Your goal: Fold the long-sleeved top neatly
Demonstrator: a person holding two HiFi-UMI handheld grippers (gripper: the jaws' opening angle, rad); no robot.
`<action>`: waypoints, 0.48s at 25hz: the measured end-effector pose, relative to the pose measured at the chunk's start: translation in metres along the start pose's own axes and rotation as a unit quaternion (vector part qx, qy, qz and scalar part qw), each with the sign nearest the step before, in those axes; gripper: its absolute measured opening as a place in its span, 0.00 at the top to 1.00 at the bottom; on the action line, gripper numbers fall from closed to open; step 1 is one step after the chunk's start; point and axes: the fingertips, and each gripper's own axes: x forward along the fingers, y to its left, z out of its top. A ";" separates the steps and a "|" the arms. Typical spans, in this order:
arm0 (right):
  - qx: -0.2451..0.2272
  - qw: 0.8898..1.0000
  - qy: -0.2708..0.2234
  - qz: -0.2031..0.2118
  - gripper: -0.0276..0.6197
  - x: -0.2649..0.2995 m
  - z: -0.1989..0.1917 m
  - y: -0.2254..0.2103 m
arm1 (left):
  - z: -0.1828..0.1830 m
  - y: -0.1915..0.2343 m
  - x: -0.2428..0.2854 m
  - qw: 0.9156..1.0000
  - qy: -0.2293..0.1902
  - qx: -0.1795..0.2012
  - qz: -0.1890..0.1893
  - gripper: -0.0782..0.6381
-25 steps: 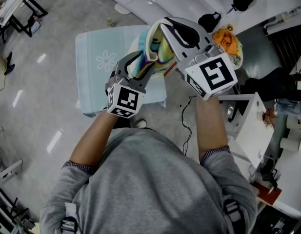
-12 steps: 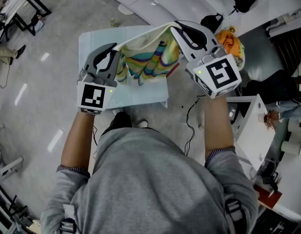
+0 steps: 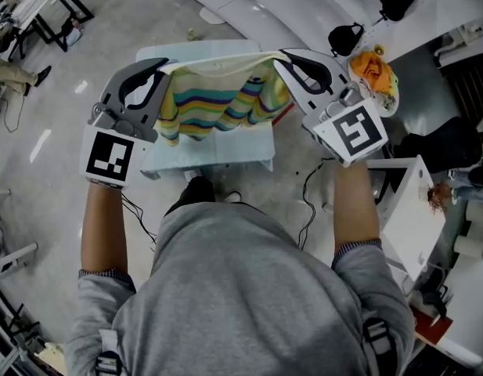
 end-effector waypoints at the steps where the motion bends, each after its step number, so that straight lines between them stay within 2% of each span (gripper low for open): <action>1: 0.003 1.000 -0.011 0.004 0.89 -0.003 0.004 0.004 | 0.004 -0.002 -0.005 1.000 0.003 0.004 -0.001 0.84; 5: 0.012 0.998 -0.054 0.013 0.89 -0.015 0.024 0.016 | 0.020 -0.008 -0.019 1.000 0.012 0.012 -0.001 0.84; 12: 0.016 0.997 -0.078 0.018 0.89 -0.048 0.053 0.047 | 0.041 -0.035 -0.062 1.000 0.022 0.006 -0.004 0.85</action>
